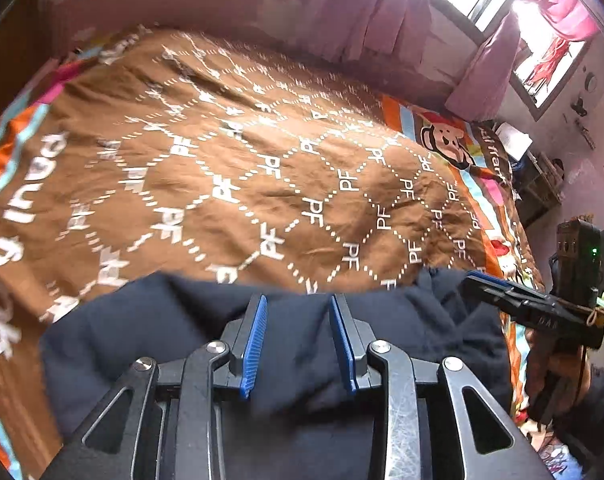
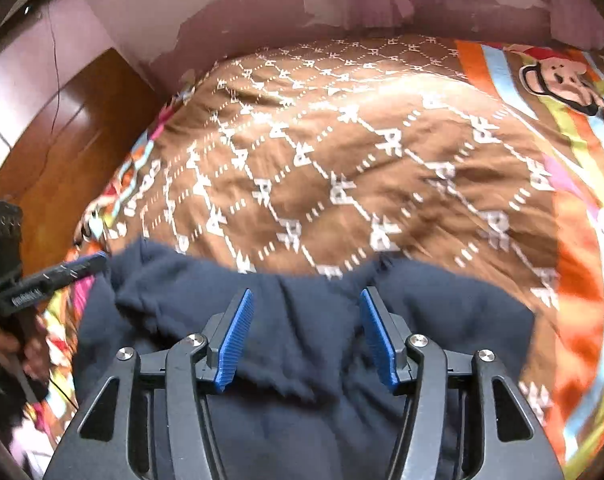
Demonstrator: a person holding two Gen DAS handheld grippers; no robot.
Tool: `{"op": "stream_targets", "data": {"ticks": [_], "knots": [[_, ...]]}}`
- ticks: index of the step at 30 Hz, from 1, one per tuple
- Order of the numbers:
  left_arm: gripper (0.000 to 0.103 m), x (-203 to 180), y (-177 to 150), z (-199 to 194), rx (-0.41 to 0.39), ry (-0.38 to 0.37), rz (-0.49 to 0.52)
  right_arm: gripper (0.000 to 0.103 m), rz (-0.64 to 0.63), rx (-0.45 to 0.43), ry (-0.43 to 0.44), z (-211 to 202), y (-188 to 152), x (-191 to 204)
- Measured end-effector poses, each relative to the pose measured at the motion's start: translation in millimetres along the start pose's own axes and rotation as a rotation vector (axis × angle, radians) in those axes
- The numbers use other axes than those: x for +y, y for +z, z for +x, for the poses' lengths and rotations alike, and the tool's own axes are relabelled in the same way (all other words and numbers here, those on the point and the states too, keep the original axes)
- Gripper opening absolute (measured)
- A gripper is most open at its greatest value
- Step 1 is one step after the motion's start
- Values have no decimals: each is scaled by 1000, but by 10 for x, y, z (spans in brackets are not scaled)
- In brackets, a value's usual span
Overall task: Fold large clothes
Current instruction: 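Grasp the hem with the right gripper while the left gripper grasps the hem, then fold the held hem up toward the collar with both grippers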
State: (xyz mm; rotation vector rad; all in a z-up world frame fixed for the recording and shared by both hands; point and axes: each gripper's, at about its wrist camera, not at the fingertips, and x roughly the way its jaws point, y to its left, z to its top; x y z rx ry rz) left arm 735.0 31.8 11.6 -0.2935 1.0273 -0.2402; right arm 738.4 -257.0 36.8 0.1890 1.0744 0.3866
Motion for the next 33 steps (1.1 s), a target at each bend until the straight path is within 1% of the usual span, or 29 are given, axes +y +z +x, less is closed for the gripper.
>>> {"op": "stream_targets", "data": {"ticks": [2,4,6,7,8,9,10,11,12,13,14,15,16,18,19,22,23,25,30,33], "knots": [[30,-25,89,242,39,-32,-22,51,49,33,41,240,91,-27],[29,-49,88,455,78,-63,-16,50,74,66,103,453,74,8],[27,-107,-5,564,103,-89,22,39,56,104,120,602,9,58],[24,-138,-76,580,109,-92,46,30,42,134,120,665,-65,94],[23,-155,-130,583,119,-106,75,27,23,152,127,687,-153,138],[16,-158,-191,583,138,-125,96,26,-3,164,131,708,-227,189],[10,-158,-237,599,166,-139,109,22,-24,178,132,707,-280,213],[7,-155,-309,631,214,-150,128,19,-60,205,126,711,-367,254],[6,-160,-380,656,253,-149,158,18,-88,230,113,726,-428,275],[4,-173,-449,677,284,-133,195,18,-120,261,91,744,-501,300],[3,-168,-477,694,304,-119,212,15,-147,288,71,761,-592,317],[3,-149,-503,727,335,-110,204,15,-147,297,66,778,-628,309],[3,-119,-501,758,358,-110,171,13,-128,304,67,806,-661,281],[3,-89,-495,829,382,-102,137,11,-80,324,61,904,-683,247],[3,-89,-500,894,397,-83,127,10,-77,333,50,957,-692,257],[3,-119,-561,1048,408,-34,123,9,-109,354,-2,1127,-708,350],[3,-122,-584,1090,403,-22,126,9,-127,354,-25,1186,-733,396],[4,-126,-626,1134,386,-5,124,9,-128,342,-38,1220,-746,418],[4,-127,-696,1111,350,-6,123,8,-120,271,-40,1197,-832,421],[4,-149,-712,1092,335,1,140,8,-140,253,-51,1163,-866,403]]}}
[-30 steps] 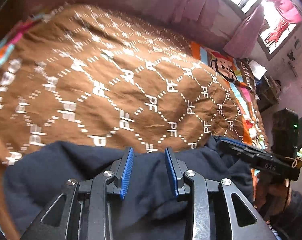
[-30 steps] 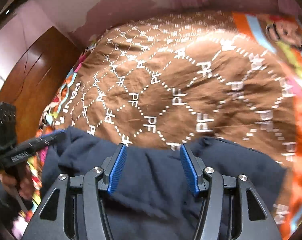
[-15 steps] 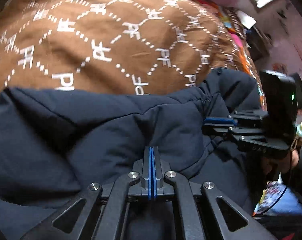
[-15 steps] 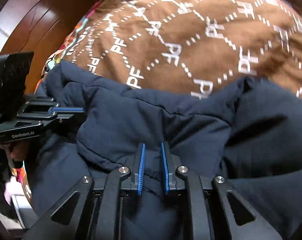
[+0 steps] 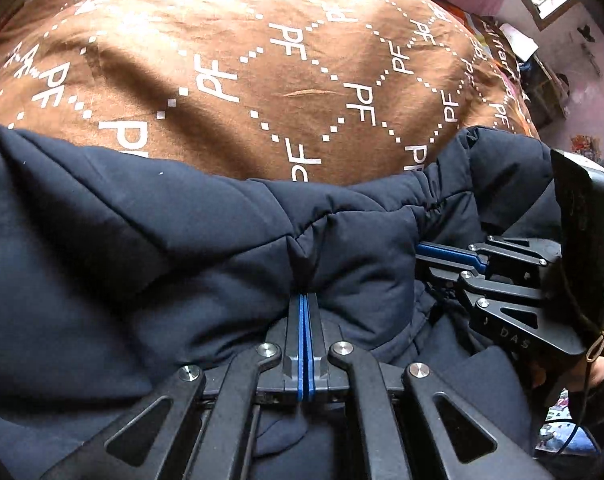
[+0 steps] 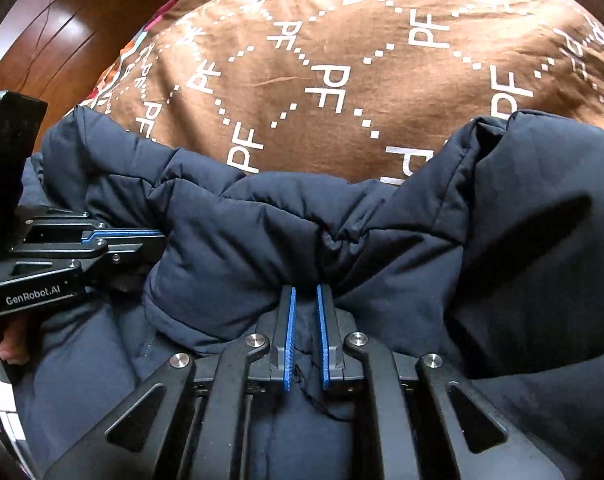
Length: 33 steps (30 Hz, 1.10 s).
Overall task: Fold large clothes
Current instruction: 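Fold the held hem up toward the collar with both grippers, then open both grippers and pull both tools back from the jacket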
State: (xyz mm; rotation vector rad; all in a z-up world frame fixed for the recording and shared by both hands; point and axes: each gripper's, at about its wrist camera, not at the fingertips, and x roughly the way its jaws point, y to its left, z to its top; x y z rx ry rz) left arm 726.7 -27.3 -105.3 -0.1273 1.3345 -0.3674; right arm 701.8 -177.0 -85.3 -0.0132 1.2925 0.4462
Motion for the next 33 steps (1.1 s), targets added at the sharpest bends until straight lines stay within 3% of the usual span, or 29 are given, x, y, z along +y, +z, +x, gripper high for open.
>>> {"op": "stream_targets", "data": {"ticks": [5,9,12,15,16,17,19,20,21,22,24,27,30,33], "knots": [[3,-58,-142,-203,-92,15,47,8,-11,-33,-5,-131,-24,2],[3,-26,-182,-371,-123,18,-24,11,0,-107,25,-313,-44,-72],[3,-15,-210,-506,-146,42,-66,11,17,-130,1,-437,-58,-101],[4,-19,-281,-653,-171,68,-99,27,5,-174,-39,-641,-134,-82],[7,-14,-320,-717,-183,79,-106,39,4,-187,-43,-711,-147,-103],[10,-4,-357,-767,-194,87,-109,47,4,-211,-51,-814,-189,-92],[28,-43,-423,-842,-209,102,-114,59,6,-245,-74,-967,-245,-101],[32,-62,-445,-882,-222,103,-119,65,7,-262,-88,-1053,-279,-108],[42,-78,-493,-950,-238,102,-127,68,7,-274,-99,-1121,-301,-138],[60,-120,-495,-978,-251,102,-134,74,6,-286,-110,-1201,-331,-145],[86,-176,-585,-1125,-309,129,-155,80,2,-315,-139,-1334,-385,-100],[88,-245,-705,-1323,-396,166,-167,89,-5,-361,-168,-1550,-503,-71],[89,-266,-839,-1464,-420,161,-193,94,-7,-407,-185,-1740,-652,-6],[97,-306,-998,-1577,-447,168,-213,100,4,-449,-166,-1914,-794,28]]}}
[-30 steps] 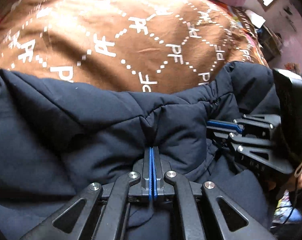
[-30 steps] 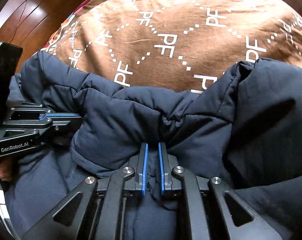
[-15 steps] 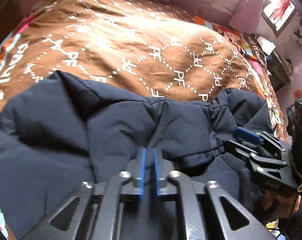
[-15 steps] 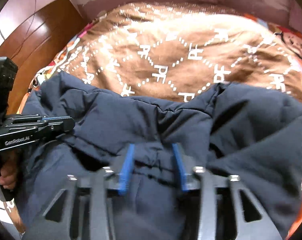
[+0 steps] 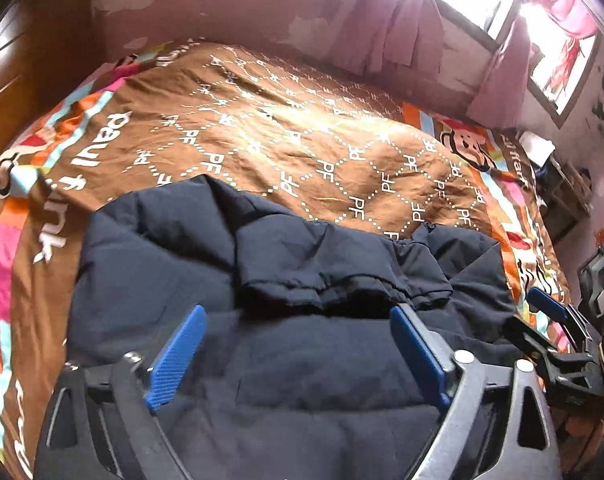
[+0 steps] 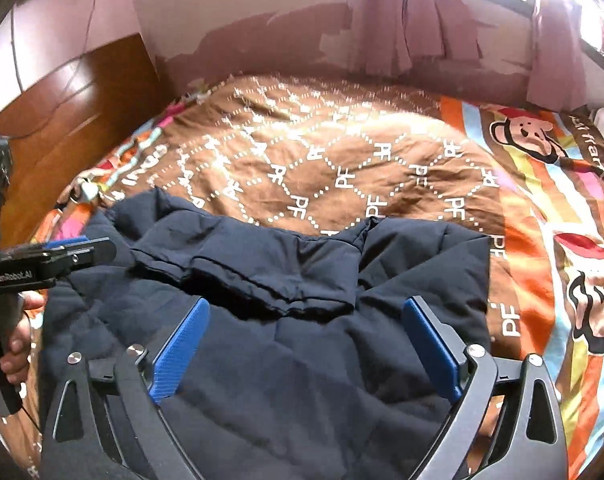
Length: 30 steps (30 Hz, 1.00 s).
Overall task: Fold large clothes
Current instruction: 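Open both grippers and pull both tools back from the jacket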
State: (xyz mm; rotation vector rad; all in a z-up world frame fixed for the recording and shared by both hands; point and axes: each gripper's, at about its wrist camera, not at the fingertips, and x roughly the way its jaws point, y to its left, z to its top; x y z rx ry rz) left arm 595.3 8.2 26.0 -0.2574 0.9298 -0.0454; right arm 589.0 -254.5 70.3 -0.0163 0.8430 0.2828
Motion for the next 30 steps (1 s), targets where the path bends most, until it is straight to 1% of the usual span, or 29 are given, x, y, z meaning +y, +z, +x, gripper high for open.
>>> {"op": "stream_targets", "data": {"ticks": [2,3,6,10,16,18,21,25,27,30], "knots": [[99,-2,-83,-138,-48,7,4,102,9,-36,23,-169,-45,-2],[102,-14,-130,-208,-72,11,8,102,9,-48,21,-233,-76,10],[103,-27,-263,-365,-115,-1,24,102,-5,-103,33,-441,-172,49],[103,-48,-421,-517,-167,-4,52,102,-33,-169,7,-665,-323,103],[103,-72,-686,-807,-273,6,75,102,-9,-247,-1,-947,-560,141],[103,-100,-791,-958,-316,16,100,102,-2,-271,-4,-1052,-639,164],[103,-135,-963,-1203,-358,26,125,102,-10,-314,-26,-1273,-768,228],[103,-163,-1247,-1589,-383,11,116,102,-8,-351,-35,-1732,-981,321],[103,-180,-1431,-1813,-374,27,104,102,5,-344,-59,-1949,-1091,357],[103,-205,-1726,-2127,-374,26,124,102,17,-331,-50,-2309,-1300,431]]}}
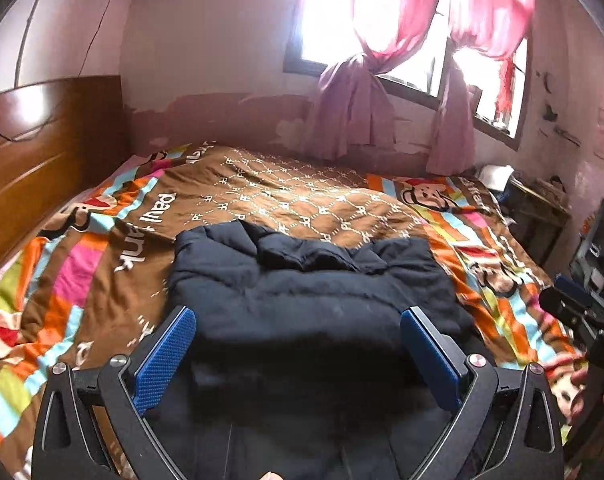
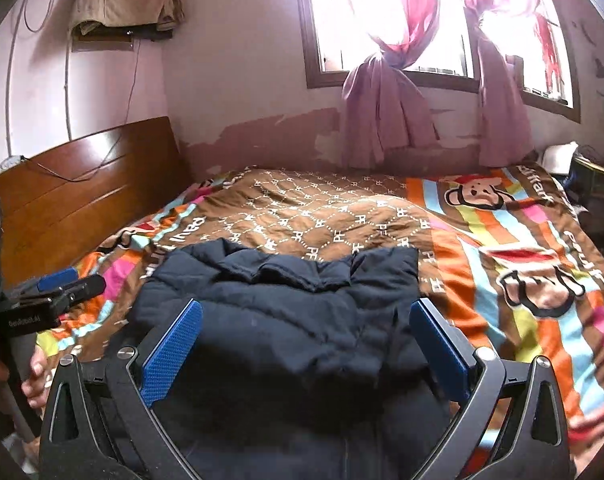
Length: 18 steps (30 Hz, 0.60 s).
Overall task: Fold large clothes
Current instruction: 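Open both grippers and pull both tools back from the jacket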
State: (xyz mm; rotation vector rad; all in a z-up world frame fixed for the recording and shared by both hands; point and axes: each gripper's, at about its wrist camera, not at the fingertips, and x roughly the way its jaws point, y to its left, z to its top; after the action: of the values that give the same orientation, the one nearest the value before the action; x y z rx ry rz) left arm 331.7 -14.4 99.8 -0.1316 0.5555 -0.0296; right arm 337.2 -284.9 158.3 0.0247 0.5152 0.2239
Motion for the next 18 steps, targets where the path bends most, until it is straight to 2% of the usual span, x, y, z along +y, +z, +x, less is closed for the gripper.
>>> {"op": "stream_targets", "data": {"ticks": [6,9,18], "knots": [[103,-59,-379,-669,-10,-14,-7,102,-29,12,1,-686,-245,187],[103,-58,-589,-947,-19,4,1,102,-22,-1,6,-991,-423,241],[103,-119,-1179,-1347,-23,20,67,102,-57,-29,6,-1539,-1110,417]]}}
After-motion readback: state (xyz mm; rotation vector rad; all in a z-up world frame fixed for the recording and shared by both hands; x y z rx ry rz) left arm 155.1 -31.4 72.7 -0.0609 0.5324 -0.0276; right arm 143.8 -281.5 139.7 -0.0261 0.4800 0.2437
